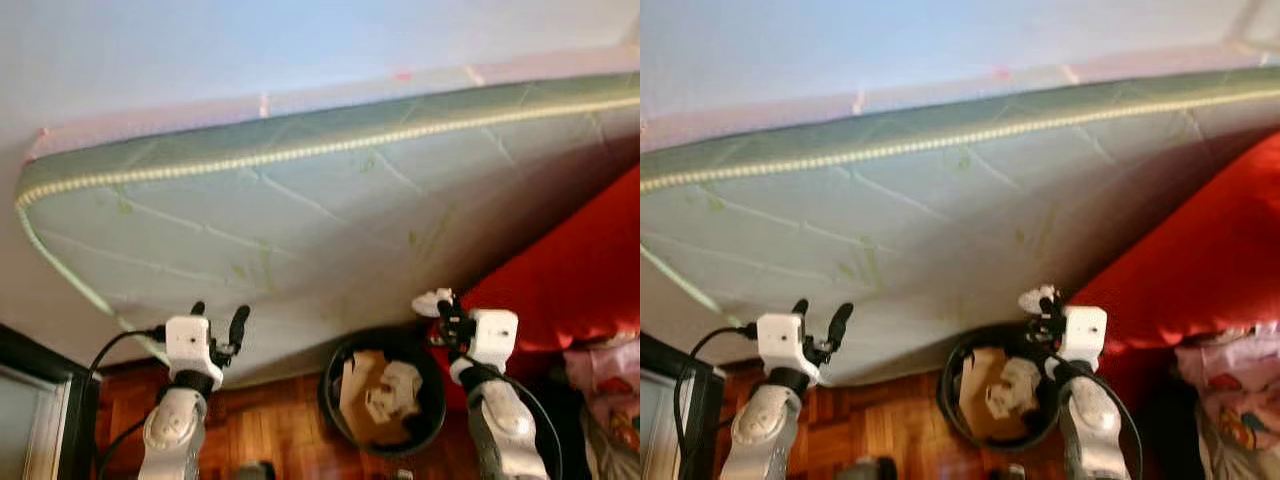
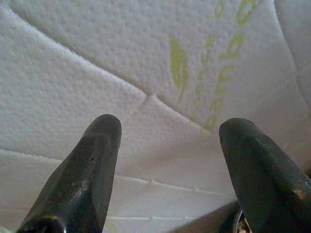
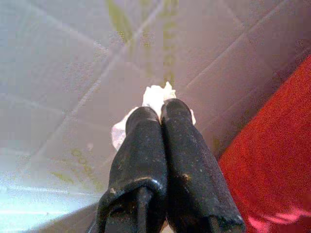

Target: Clean up the room

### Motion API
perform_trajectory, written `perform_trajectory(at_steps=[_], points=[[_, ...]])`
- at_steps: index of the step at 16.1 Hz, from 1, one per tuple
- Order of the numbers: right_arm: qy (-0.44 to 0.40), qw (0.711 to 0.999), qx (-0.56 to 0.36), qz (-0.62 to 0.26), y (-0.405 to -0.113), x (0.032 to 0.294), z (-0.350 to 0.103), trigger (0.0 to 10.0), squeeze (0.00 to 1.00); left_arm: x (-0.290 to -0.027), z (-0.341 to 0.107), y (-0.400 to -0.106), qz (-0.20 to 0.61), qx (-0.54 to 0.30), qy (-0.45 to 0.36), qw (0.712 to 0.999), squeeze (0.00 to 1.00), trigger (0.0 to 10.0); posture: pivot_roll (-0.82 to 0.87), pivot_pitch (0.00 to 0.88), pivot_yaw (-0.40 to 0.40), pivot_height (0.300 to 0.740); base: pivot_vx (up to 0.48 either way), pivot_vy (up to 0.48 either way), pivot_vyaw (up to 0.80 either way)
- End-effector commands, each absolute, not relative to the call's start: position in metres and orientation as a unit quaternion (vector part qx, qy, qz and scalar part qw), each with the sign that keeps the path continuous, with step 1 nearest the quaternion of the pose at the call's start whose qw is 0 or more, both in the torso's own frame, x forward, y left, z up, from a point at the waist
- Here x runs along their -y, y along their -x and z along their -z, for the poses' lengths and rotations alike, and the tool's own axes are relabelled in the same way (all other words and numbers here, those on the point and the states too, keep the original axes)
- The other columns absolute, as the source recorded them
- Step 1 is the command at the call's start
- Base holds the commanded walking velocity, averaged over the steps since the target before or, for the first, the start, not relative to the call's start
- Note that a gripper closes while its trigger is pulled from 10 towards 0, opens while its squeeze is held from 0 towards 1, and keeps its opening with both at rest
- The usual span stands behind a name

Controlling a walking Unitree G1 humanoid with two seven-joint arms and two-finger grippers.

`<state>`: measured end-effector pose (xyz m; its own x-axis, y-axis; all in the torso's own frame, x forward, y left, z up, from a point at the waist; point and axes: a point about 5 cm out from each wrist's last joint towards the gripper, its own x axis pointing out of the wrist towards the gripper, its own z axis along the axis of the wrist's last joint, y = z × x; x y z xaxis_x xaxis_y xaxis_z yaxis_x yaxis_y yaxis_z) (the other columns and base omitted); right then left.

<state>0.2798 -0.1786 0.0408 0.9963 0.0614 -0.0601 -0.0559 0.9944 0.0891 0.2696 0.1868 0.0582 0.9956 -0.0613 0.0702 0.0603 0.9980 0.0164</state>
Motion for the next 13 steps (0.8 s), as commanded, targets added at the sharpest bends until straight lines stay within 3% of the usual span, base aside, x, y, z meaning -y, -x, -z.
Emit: perform_trajectory(at_steps=[1, 13], points=[[-0.048, 0.998, -0.04, -0.019, -0.273, 0.181, -0.036, 10.0, 0.0, -0.188, -0.051, -0.263, 0.025, 0.017, 0.002, 1.0, 0.0, 10.0, 0.1, 0.24, -0.019, 0.677, 0.0, 0.0, 0.0], [-0.055, 0.997, -0.047, -0.014, -0.28, 0.182, -0.04, 10.0, 0.0, -0.187, -0.065, -0.268, 0.023, 0.032, 0.008, 0.999, 0.0, 10.0, 0.11, 0.197, -0.019, 0.642, 0.0, 0.0, 0.0]])
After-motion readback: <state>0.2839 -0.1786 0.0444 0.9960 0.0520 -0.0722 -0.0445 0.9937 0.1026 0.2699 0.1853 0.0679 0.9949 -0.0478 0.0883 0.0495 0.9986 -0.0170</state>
